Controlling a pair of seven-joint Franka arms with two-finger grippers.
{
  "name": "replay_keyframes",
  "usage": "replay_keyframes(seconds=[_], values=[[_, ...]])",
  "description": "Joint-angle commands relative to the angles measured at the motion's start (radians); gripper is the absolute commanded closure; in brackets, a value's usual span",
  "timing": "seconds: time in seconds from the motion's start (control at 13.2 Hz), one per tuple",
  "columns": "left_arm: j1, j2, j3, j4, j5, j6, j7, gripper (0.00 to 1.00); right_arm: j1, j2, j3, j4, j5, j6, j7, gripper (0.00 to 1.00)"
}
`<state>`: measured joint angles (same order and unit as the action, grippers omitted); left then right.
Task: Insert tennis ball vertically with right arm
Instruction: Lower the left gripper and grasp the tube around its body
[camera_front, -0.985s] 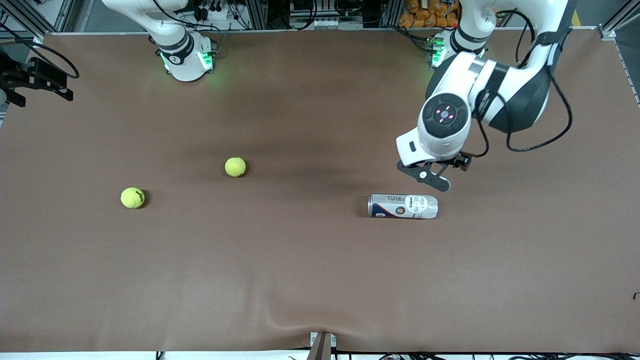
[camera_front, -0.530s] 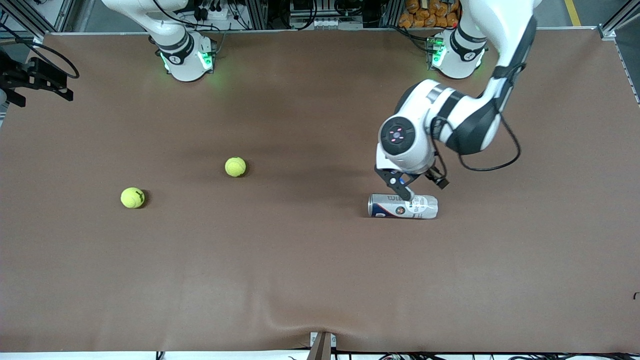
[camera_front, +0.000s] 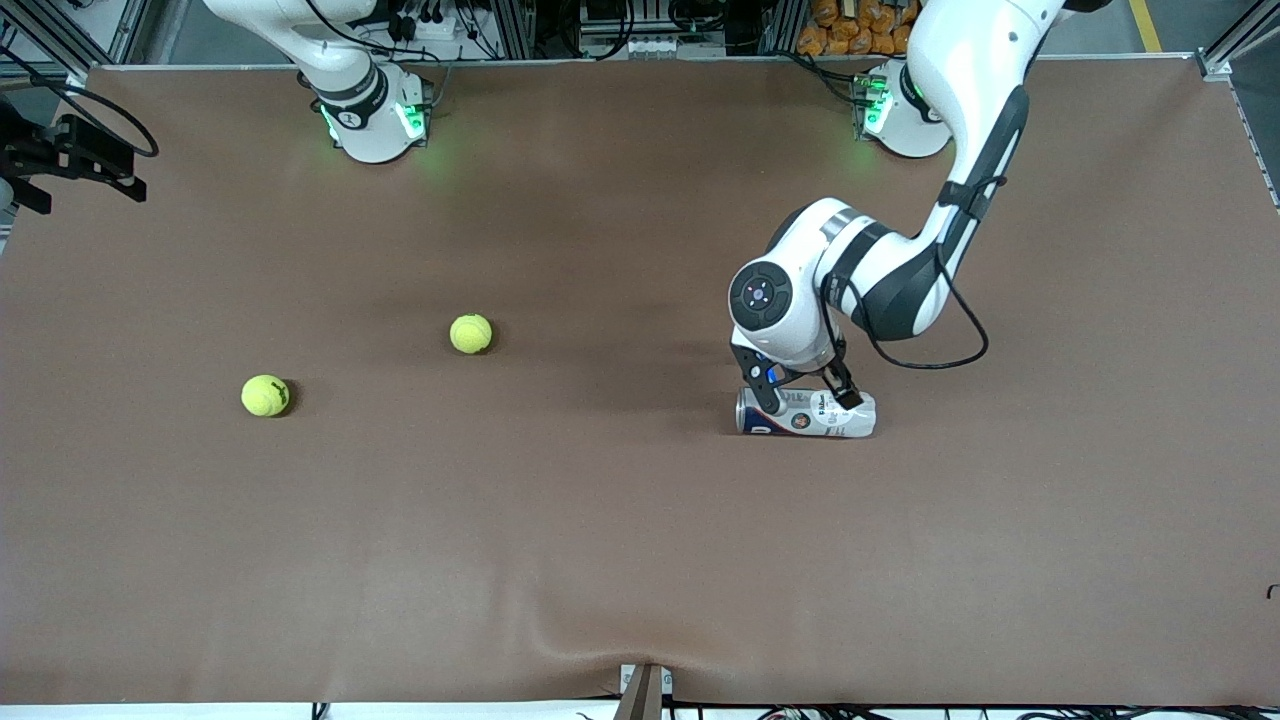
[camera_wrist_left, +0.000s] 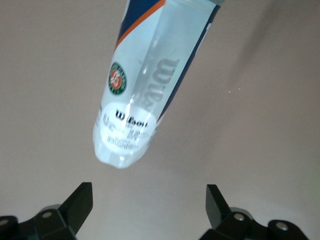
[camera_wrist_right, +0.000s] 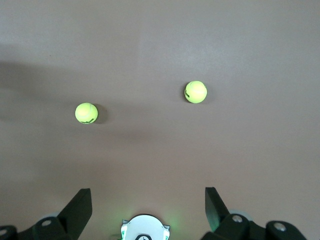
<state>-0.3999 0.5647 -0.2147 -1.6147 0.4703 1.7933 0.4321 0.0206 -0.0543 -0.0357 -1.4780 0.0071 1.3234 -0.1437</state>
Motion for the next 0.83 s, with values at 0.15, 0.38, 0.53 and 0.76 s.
replay_keyframes(seconds=[0.15,0.38,0.53,0.76], values=[[-0.002,0.057,0.000,0.015,0.093,0.043,0.077,0.00,-0.007,-0.004,0.003,0.002,0.014,-0.006,0.010,0.00],[0.003,0.081,0.000,0.015,0.097,0.070,0.122,0.00,-0.007,-0.004,0.003,0.002,0.014,-0.007,0.012,0.00],[-0.002,0.098,0.000,0.015,0.120,0.087,0.122,0.00,-0.007,-0.004,0.003,0.002,0.014,-0.006,0.010,0.00],[-0.002,0.119,0.000,0.015,0.157,0.126,0.141,0.00,-0.008,-0.004,0.003,0.002,0.014,-0.007,0.010,0.00]])
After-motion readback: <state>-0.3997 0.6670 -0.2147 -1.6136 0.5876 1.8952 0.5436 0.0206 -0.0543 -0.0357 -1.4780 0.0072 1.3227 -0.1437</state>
